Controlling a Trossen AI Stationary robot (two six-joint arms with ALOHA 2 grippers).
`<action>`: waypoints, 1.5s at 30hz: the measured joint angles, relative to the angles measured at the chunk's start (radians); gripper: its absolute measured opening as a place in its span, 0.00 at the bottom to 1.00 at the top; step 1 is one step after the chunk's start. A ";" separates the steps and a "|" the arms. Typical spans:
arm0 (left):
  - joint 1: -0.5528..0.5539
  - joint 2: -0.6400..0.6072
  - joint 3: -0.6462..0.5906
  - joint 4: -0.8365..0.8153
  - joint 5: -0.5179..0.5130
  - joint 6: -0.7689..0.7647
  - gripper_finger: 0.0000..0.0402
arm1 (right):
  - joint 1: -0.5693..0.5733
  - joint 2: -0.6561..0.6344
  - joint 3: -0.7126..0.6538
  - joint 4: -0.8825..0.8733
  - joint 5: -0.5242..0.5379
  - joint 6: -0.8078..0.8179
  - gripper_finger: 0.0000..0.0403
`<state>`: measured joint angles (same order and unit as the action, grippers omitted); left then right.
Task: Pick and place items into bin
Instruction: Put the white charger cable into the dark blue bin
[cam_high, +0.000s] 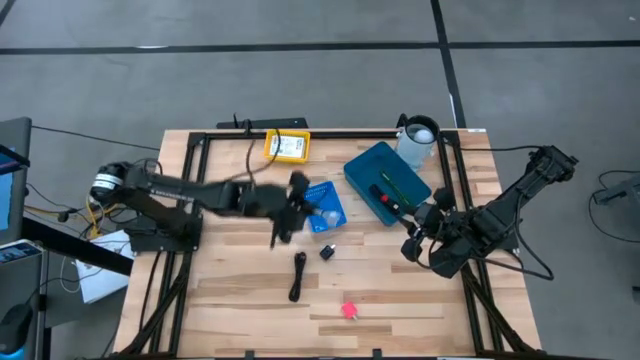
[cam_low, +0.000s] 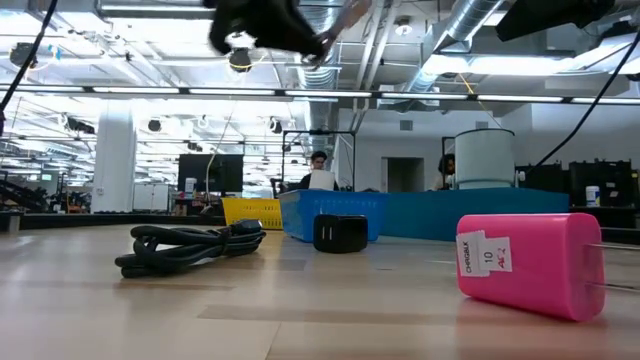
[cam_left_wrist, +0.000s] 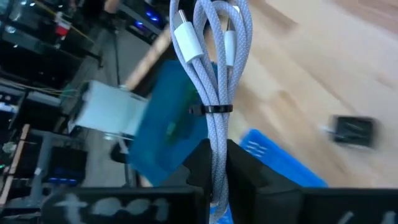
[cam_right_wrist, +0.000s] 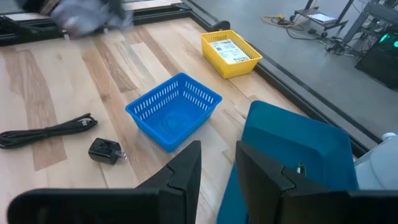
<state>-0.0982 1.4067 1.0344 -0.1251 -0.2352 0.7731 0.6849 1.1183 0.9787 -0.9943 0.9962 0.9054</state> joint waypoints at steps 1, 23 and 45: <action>0.033 0.003 0.033 -0.013 0.028 0.001 0.04 | 0.000 0.000 0.000 0.000 0.000 0.000 0.23; 0.386 0.470 0.664 -0.303 0.441 -0.018 0.04 | 0.008 0.000 -0.001 -0.008 -0.005 0.004 0.23; 0.352 0.490 0.727 -0.445 0.482 -0.013 0.04 | -0.060 0.000 -0.001 0.030 0.053 -0.071 0.23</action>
<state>0.2537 1.8968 1.7615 -0.5701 0.2469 0.7600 0.6251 1.1179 0.9779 -0.9647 1.0497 0.8347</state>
